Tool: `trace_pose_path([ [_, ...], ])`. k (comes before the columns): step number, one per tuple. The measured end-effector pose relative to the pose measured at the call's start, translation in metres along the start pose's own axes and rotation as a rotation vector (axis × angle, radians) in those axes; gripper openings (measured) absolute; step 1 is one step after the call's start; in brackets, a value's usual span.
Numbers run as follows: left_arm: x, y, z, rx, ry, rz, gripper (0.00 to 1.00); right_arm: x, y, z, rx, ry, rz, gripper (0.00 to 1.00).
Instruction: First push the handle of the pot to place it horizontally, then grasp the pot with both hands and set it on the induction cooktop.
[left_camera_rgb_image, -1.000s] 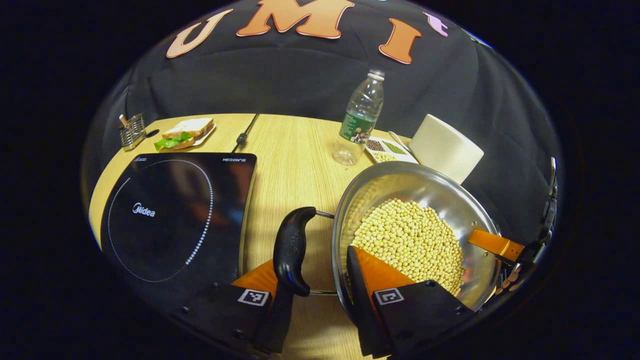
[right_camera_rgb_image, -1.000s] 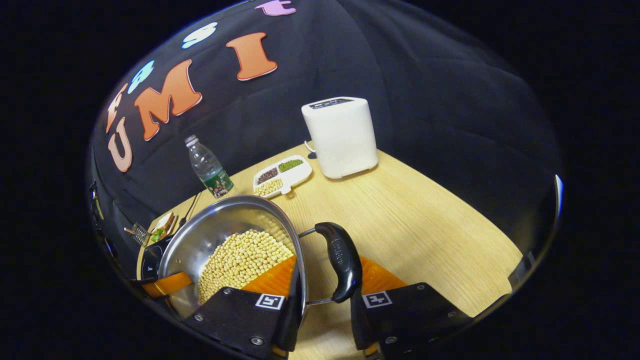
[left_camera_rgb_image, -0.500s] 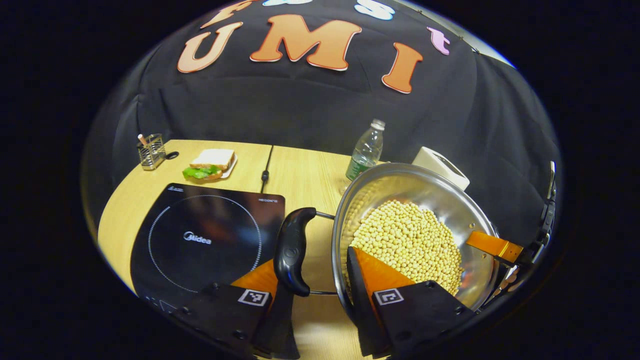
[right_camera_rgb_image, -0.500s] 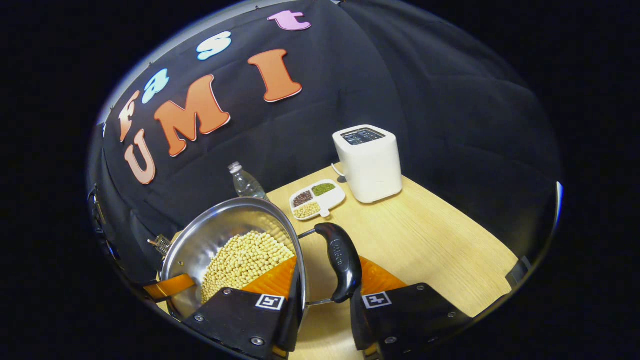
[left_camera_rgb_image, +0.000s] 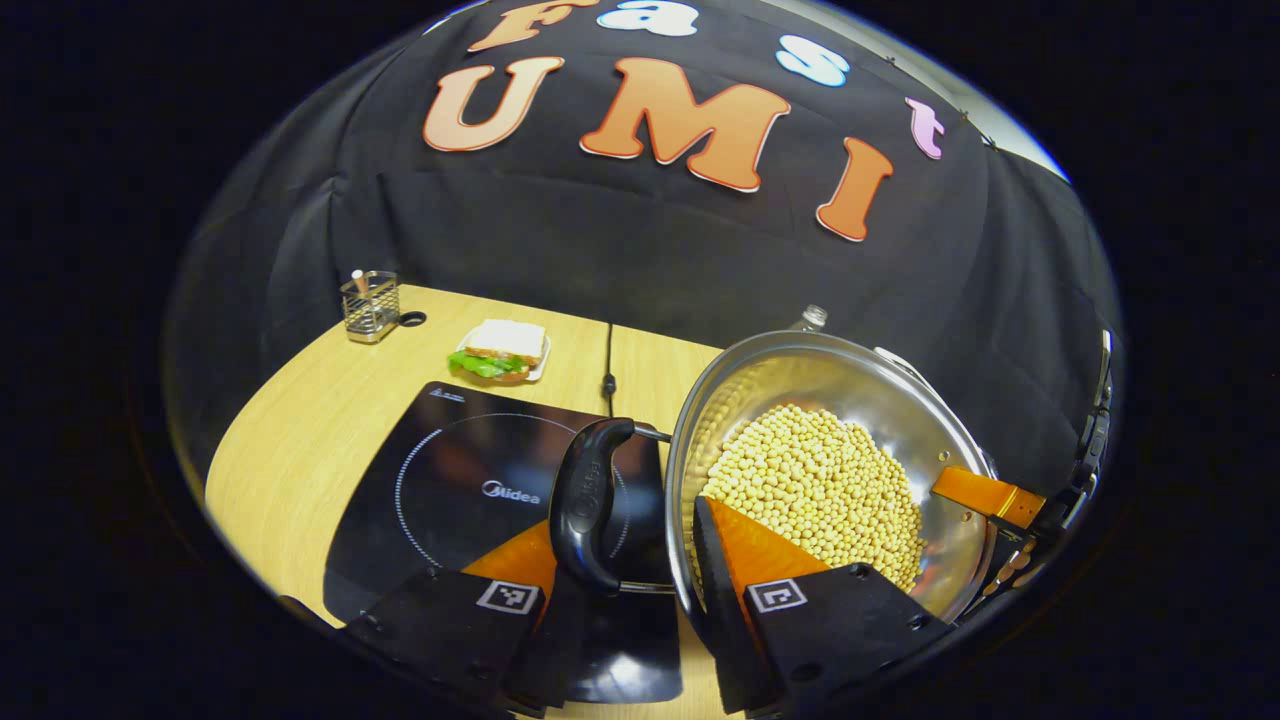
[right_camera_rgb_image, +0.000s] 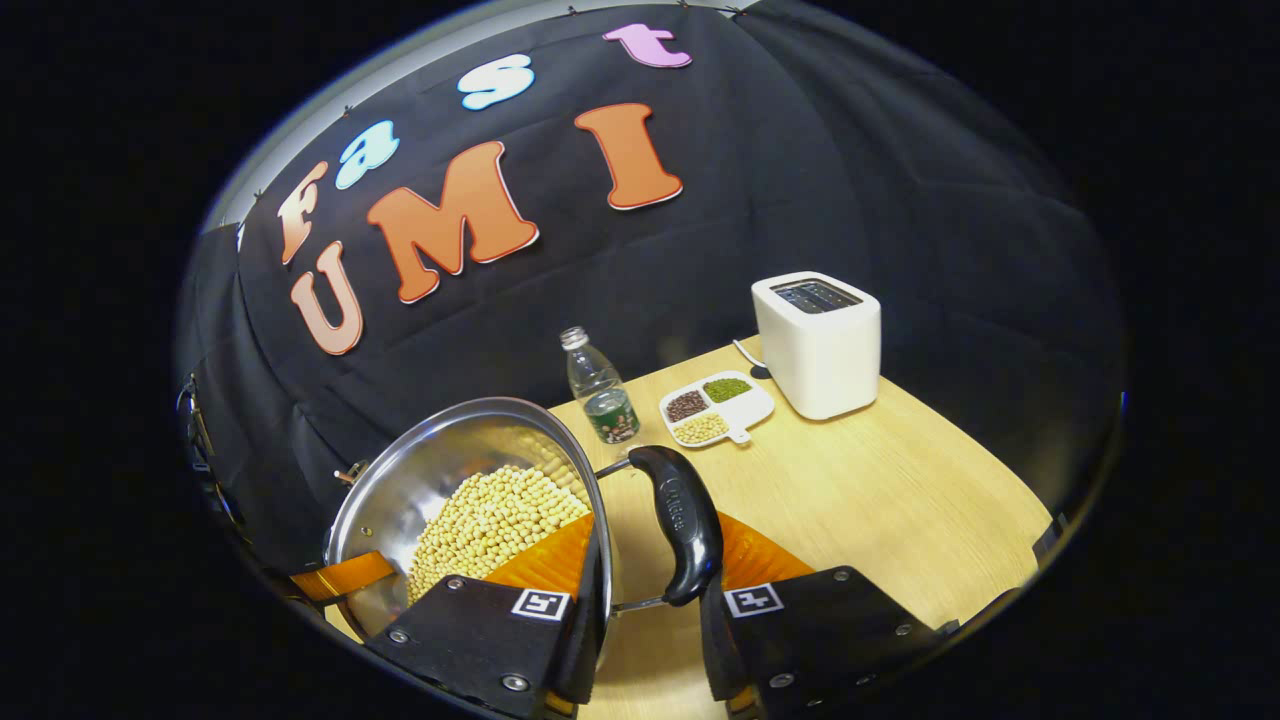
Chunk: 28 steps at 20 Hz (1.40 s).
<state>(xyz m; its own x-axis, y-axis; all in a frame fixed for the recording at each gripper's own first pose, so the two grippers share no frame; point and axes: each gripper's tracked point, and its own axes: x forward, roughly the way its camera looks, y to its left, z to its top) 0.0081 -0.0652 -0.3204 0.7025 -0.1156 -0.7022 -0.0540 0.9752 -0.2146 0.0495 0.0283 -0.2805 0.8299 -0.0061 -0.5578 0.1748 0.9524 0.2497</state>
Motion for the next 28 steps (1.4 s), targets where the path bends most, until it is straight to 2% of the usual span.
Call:
trace_pose_path([
  [7, -0.015, 0.056, 0.009, -0.028, -0.007, 0.045, 0.60, -0.001, 0.053, -0.015, -0.023, 0.015, 0.042, 0.42],
  [8, -0.016, 0.062, 0.011, -0.030, -0.007, 0.048, 0.63, 0.000, 0.059, -0.017, -0.024, 0.015, 0.047, 0.42],
  [12, -0.027, 0.087, 0.019, -0.044, -0.017, 0.065, 0.60, 0.003, 0.084, -0.022, -0.032, 0.018, 0.066, 0.42],
  [14, -0.030, 0.099, 0.021, -0.050, -0.021, 0.075, 0.63, 0.004, 0.097, -0.025, -0.036, 0.020, 0.078, 0.42],
  [15, -0.032, 0.105, 0.022, -0.054, -0.022, 0.080, 0.61, 0.005, 0.103, -0.027, -0.037, 0.022, 0.083, 0.42],
  [18, -0.035, 0.126, 0.025, -0.063, -0.025, 0.101, 0.59, 0.011, 0.122, -0.037, -0.040, 0.037, 0.102, 0.42],
  [19, -0.035, 0.134, 0.025, -0.067, -0.026, 0.107, 0.63, 0.012, 0.128, -0.040, -0.040, 0.044, 0.108, 0.42],
  [26, -0.036, 0.188, 0.022, -0.106, -0.016, 0.150, 0.61, 0.025, 0.170, -0.068, -0.049, 0.099, 0.135, 0.42],
  [28, -0.032, 0.205, 0.020, -0.120, -0.008, 0.166, 0.63, 0.031, 0.181, -0.079, -0.050, 0.122, 0.139, 0.42],
])
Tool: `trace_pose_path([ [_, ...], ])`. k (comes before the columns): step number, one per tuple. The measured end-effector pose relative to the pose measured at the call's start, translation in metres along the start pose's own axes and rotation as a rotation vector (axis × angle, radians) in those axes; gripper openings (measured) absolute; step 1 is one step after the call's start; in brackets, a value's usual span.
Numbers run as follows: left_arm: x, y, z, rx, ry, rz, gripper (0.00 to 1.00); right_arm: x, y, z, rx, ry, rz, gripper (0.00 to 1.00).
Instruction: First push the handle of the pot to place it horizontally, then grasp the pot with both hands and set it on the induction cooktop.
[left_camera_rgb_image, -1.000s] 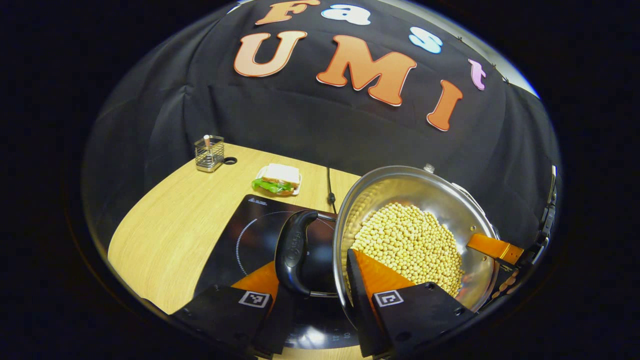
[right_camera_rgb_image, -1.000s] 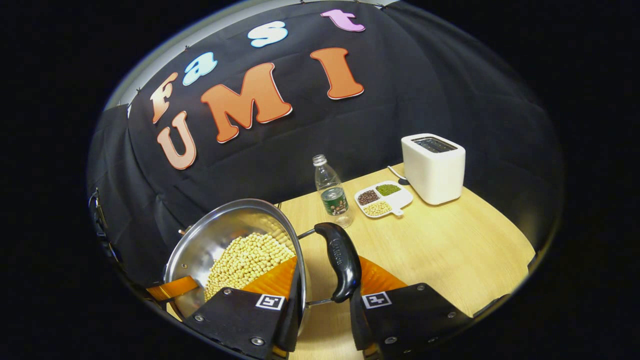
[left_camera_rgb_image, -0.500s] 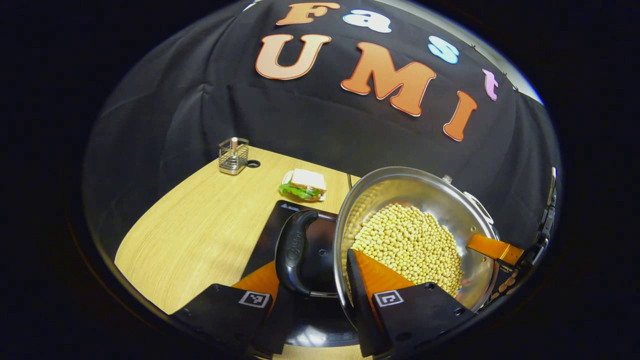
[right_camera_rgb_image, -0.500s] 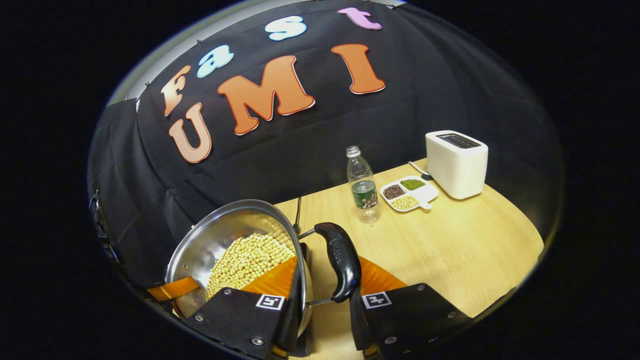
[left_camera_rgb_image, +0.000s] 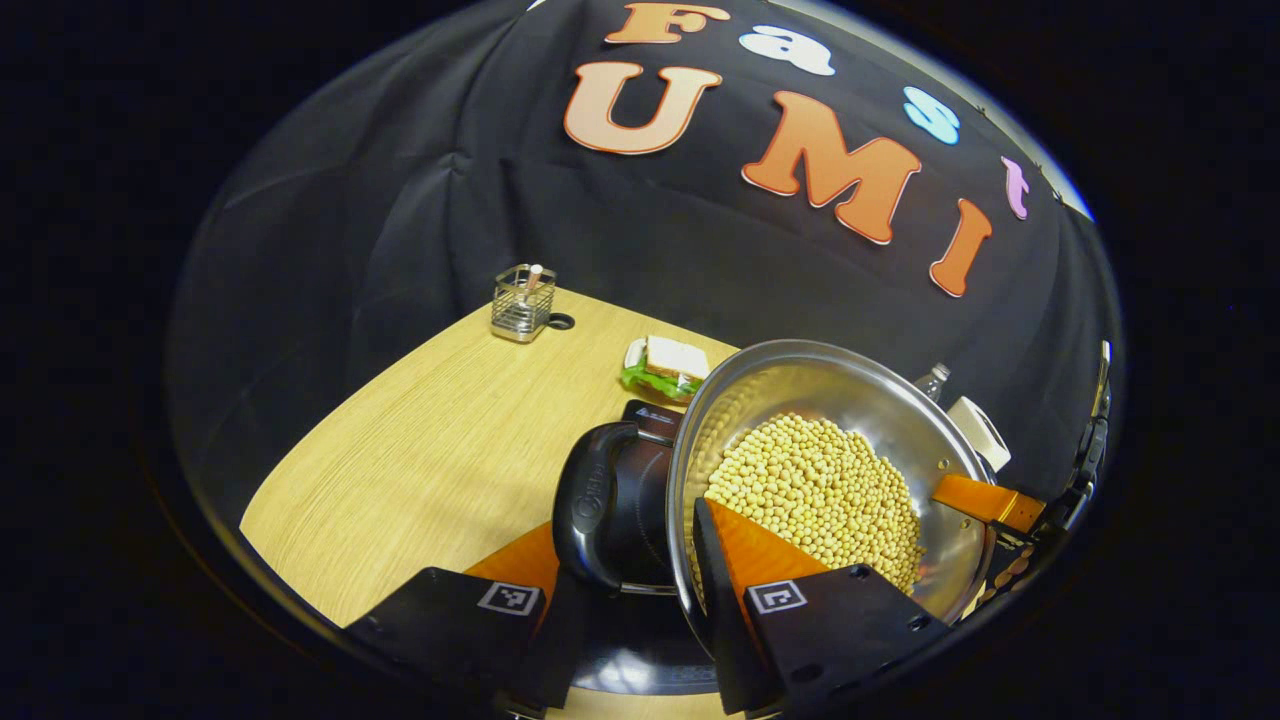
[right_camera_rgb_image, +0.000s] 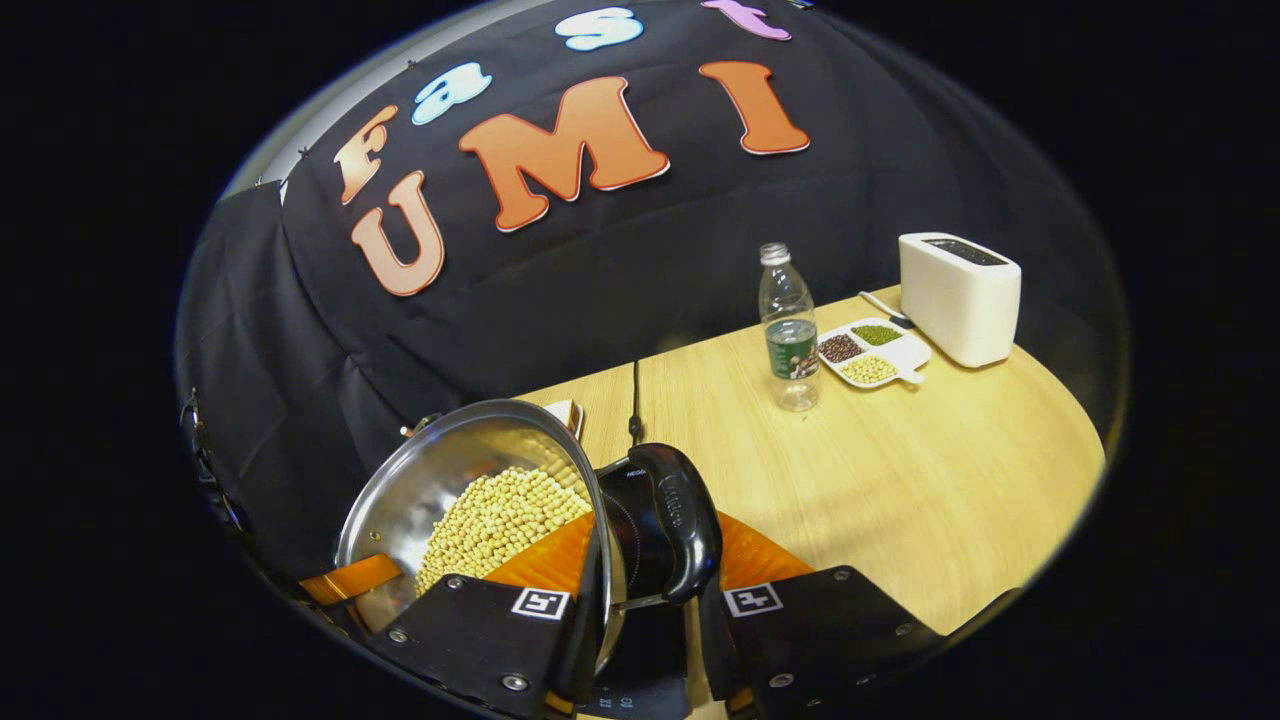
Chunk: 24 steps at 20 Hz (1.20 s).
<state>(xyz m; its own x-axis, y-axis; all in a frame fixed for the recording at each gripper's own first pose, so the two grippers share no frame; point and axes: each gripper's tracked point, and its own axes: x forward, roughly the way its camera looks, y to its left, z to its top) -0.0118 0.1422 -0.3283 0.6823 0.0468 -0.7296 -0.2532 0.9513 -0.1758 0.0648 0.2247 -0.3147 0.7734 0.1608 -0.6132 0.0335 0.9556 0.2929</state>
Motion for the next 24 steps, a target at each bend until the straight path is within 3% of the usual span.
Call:
trace_pose_path([
  [7, 0.019, 0.040, -0.014, -0.020, 0.049, 0.033, 0.61, 0.031, 0.021, -0.032, 0.008, 0.078, 0.001, 0.42],
  [19, 0.043, 0.028, -0.025, -0.033, 0.104, 0.032, 0.60, 0.048, 0.000, -0.053, 0.035, 0.149, -0.029, 0.43],
  [23, 0.043, 0.034, -0.021, -0.007, 0.108, 0.086, 0.63, 0.050, -0.003, -0.054, 0.032, 0.158, -0.022, 0.46],
  [24, 0.038, 0.041, -0.010, 0.019, 0.078, 0.121, 0.68, 0.048, -0.003, -0.056, 0.025, 0.162, -0.022, 0.49],
])
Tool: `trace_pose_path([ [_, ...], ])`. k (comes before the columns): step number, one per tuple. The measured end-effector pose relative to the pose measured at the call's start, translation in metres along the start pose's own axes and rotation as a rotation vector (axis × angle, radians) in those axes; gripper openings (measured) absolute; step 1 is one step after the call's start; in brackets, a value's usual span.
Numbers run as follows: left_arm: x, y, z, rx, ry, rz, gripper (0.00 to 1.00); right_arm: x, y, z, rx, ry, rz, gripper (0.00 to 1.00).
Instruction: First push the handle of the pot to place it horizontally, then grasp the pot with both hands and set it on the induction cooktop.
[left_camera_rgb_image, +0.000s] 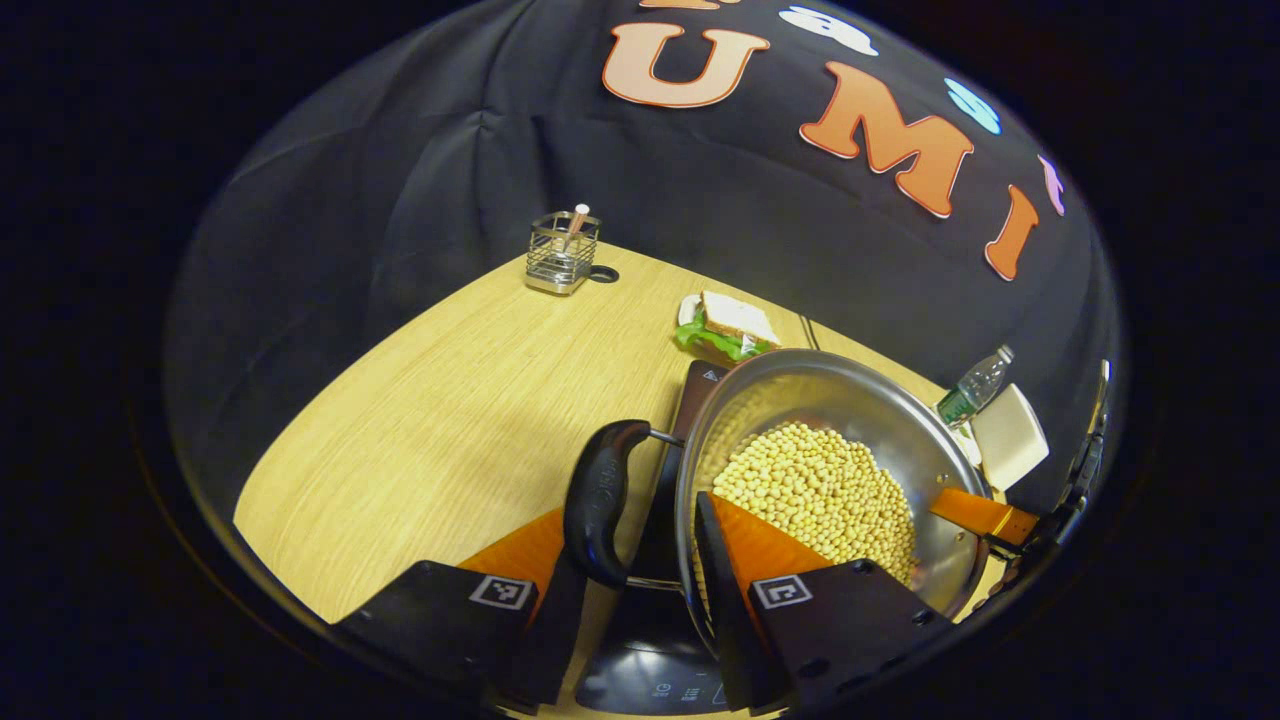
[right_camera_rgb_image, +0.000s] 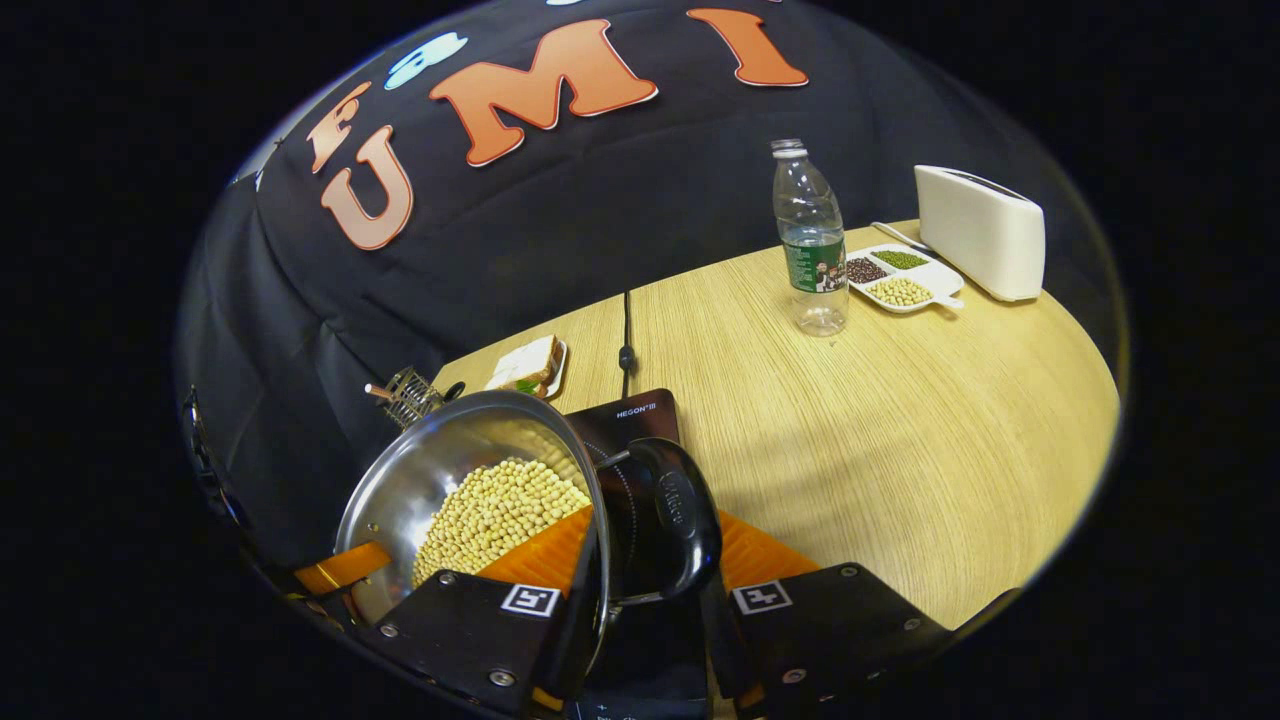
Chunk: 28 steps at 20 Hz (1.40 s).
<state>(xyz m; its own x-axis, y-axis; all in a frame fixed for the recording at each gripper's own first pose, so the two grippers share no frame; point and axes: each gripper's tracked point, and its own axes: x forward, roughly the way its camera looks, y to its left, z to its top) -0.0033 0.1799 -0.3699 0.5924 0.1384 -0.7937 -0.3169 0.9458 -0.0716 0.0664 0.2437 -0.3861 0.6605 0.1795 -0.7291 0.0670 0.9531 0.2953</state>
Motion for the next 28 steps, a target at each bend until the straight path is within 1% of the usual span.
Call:
trace_pose_path([
  [1, -0.005, 0.004, 0.010, 0.015, -0.032, 0.024, 0.73, -0.002, 0.001, 0.004, -0.007, -0.011, 0.006, 0.51],
  [2, -0.012, 0.010, 0.022, 0.023, -0.063, 0.049, 0.86, -0.006, 0.000, 0.011, -0.006, -0.030, 0.007, 0.56],
  [3, -0.021, 0.011, 0.030, 0.025, -0.091, 0.062, 0.99, -0.012, -0.001, 0.019, 0.002, -0.048, 0.015, 0.59],
  [4, -0.029, 0.010, 0.036, 0.026, -0.114, 0.073, 1.00, -0.021, -0.003, 0.027, 0.011, -0.065, 0.023, 0.66],
  [5, -0.039, 0.008, 0.044, 0.032, -0.144, 0.076, 0.99, -0.031, -0.005, 0.037, 0.022, -0.086, 0.031, 0.69],
  [6, -0.048, 0.003, 0.052, 0.036, -0.172, 0.073, 0.99, -0.042, -0.011, 0.049, 0.027, -0.114, 0.032, 0.77],
  [7, -0.059, -0.003, 0.061, 0.040, -0.204, 0.067, 0.99, -0.055, -0.018, 0.061, 0.021, -0.147, 0.025, 0.81],
  [8, -0.071, -0.010, 0.073, 0.044, -0.242, 0.057, 0.99, -0.069, -0.026, 0.073, 0.007, -0.182, 0.014, 0.88],
  [10, -0.098, -0.027, 0.097, 0.056, -0.324, 0.036, 0.98, -0.101, -0.044, 0.100, -0.034, -0.262, -0.017, 0.95],
  [12, -0.128, -0.047, 0.122, 0.069, -0.412, 0.004, 0.98, -0.135, -0.057, 0.126, -0.071, -0.341, -0.039, 0.95],
  [15, -0.176, -0.083, 0.150, 0.093, -0.512, -0.053, 0.97, -0.189, -0.070, 0.156, -0.114, -0.438, -0.040, 0.95],
  [18, -0.226, -0.108, 0.177, 0.107, -0.616, -0.099, 0.98, -0.239, -0.080, 0.182, -0.139, -0.535, -0.048, 0.95],
  [21, -0.276, -0.119, 0.191, 0.133, -0.713, -0.103, 0.99, -0.287, -0.084, 0.200, -0.207, -0.619, -0.069, 0.95],
  [23, -0.304, -0.130, 0.190, 0.152, -0.767, -0.119, 0.98, -0.317, -0.082, 0.208, -0.239, -0.657, -0.068, 0.95],
  [25, -0.331, -0.135, 0.195, 0.125, -0.817, -0.144, 0.98, -0.345, -0.079, 0.217, -0.259, -0.704, -0.064, 0.95],
  [27, -0.348, -0.138, 0.197, 0.104, -0.841, -0.175, 0.99, -0.371, -0.081, 0.225, -0.281, -0.751, -0.072, 0.95],
  [28, -0.356, -0.137, 0.200, 0.100, -0.853, -0.178, 0.99, -0.383, -0.081, 0.226, -0.294, -0.766, -0.078, 0.95],
])
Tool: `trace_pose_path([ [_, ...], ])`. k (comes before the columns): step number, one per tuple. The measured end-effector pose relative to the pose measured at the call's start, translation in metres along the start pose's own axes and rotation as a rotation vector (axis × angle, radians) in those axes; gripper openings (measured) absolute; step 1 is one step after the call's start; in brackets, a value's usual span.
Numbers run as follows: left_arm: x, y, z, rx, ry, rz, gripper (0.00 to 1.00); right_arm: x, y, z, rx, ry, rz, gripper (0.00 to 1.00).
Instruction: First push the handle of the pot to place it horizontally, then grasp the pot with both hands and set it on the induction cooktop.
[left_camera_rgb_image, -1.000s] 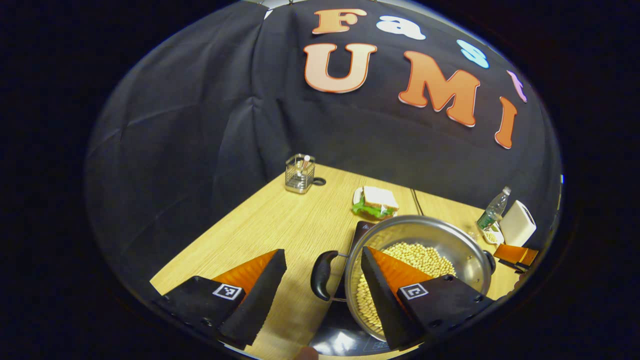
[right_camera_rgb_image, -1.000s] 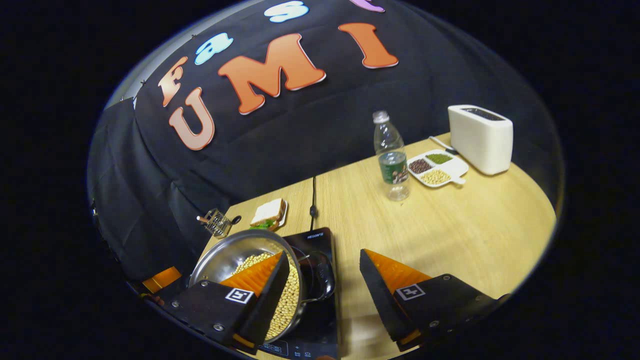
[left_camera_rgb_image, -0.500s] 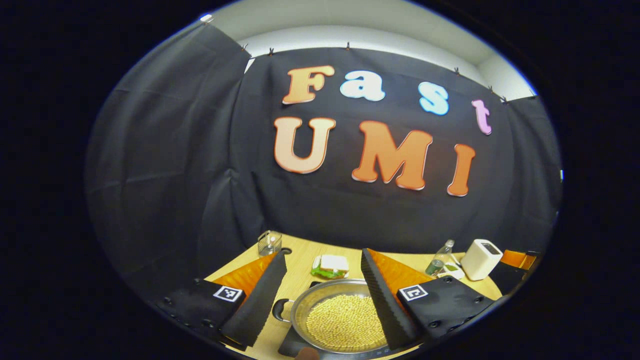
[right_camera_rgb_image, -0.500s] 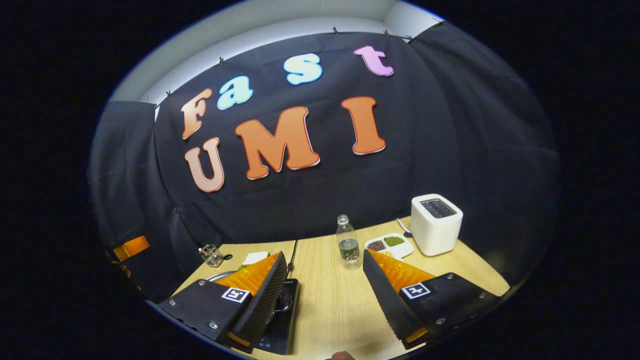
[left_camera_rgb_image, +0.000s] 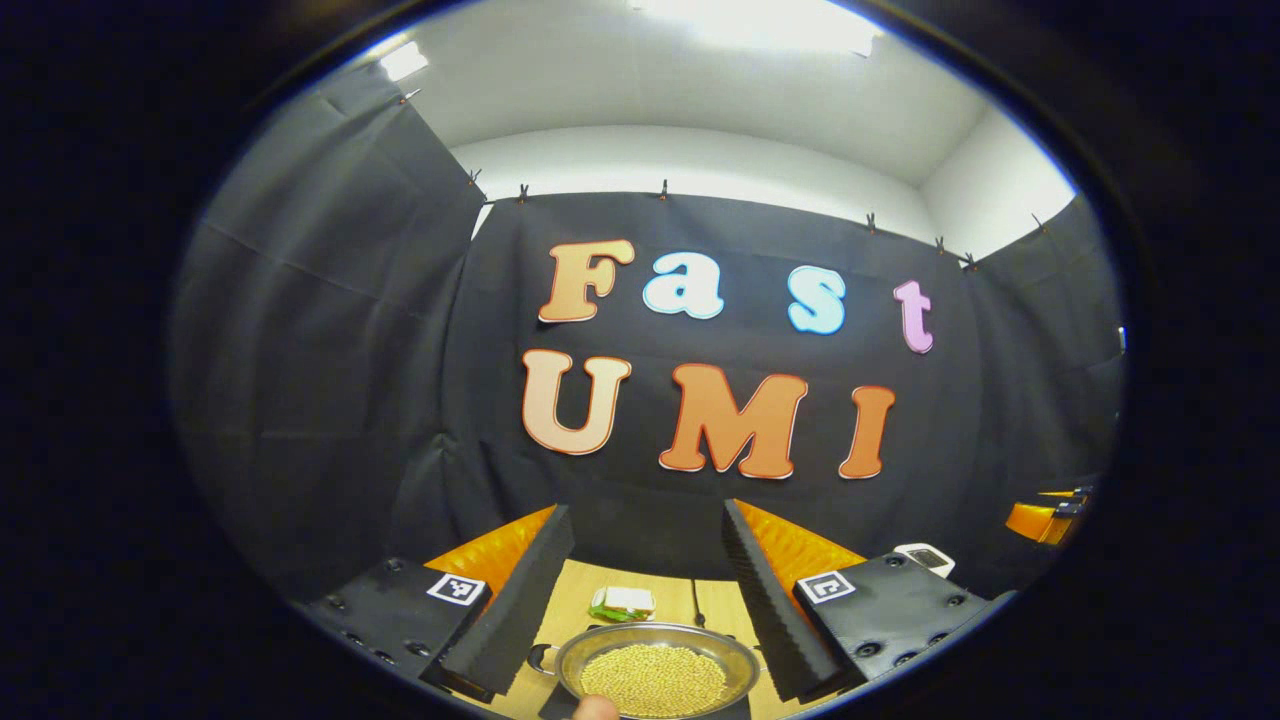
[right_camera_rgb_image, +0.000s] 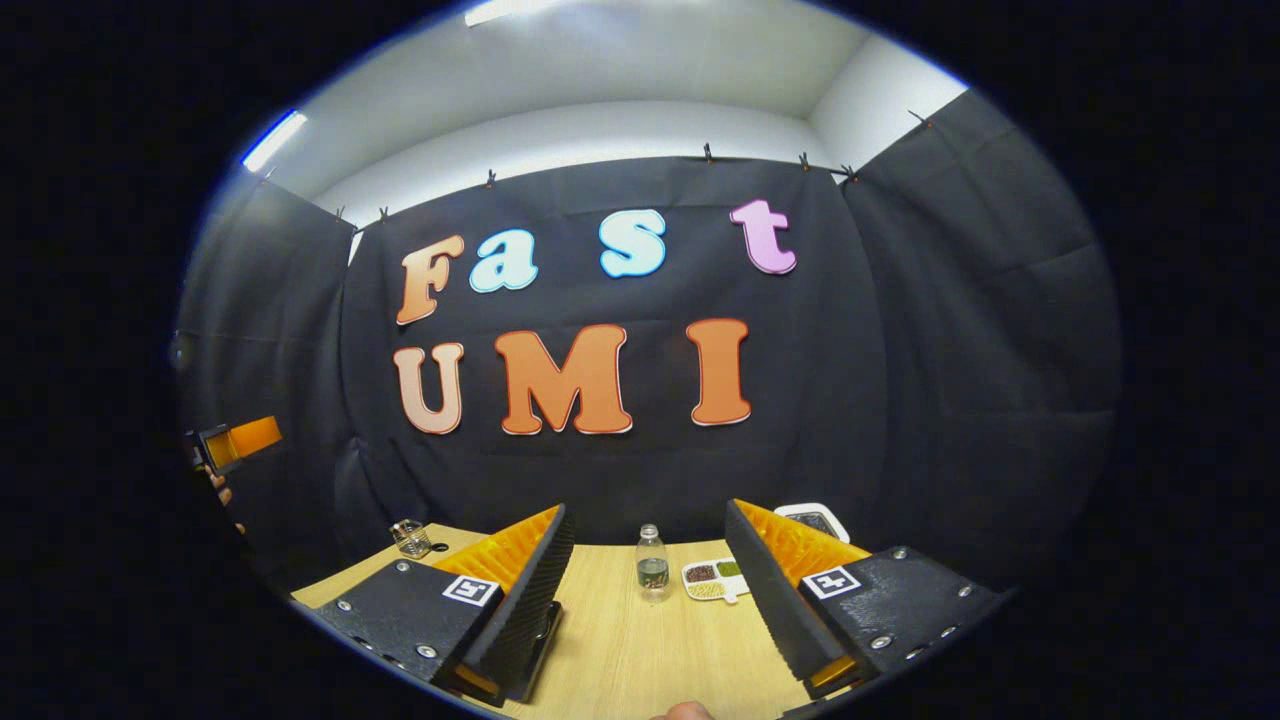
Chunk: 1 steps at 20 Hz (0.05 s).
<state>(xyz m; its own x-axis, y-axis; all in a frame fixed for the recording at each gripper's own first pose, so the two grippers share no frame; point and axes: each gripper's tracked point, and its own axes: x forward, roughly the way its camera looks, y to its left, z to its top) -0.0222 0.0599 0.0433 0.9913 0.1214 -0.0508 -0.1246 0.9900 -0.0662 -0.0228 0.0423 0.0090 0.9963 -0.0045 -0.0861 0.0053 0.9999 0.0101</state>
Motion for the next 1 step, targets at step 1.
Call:
trace_pose_path([
  [1, -0.0022, 0.0021, 0.0074, 0.000, -0.012, 0.003, 0.98, -0.0074, -0.0021, 0.0069, -0.013, -0.010, 0.001, 0.87],
])
